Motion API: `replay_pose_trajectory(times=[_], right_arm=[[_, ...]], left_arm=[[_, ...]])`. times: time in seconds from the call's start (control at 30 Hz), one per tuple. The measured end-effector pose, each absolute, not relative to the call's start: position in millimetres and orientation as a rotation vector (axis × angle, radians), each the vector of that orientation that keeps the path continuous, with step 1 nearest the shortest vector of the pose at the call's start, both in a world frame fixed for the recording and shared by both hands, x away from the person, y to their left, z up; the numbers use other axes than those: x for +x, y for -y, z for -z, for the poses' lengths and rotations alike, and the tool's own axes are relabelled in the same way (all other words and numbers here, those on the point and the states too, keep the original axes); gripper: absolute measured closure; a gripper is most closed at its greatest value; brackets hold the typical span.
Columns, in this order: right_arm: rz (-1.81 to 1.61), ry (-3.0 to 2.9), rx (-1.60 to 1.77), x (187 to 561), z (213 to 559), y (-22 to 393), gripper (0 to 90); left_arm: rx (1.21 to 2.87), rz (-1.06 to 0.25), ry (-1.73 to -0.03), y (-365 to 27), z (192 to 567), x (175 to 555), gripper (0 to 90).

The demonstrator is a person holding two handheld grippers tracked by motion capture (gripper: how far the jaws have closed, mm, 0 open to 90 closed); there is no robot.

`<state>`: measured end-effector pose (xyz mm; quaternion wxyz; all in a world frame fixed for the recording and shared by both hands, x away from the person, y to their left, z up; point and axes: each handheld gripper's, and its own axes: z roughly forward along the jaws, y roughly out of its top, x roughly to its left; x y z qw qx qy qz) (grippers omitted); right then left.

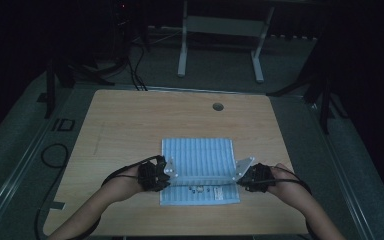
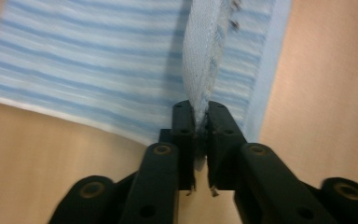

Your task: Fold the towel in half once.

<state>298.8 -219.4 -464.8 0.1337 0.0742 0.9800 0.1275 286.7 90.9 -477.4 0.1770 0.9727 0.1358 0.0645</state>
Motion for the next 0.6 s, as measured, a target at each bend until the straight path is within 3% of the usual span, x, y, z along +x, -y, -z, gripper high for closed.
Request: replay_pose_trajectory(times=[0.2,0.6], right_arm=[[-0.377,-2.908,0.236,282,470,230,66.3],[-0.391,-2.925,0.213,314,478,222,58.9]], left_arm=[[2.764,-0.121,-0.380,-94,478,276,63.0],[2.777,-0.106,-0.447,-94,490,298,57.0]])
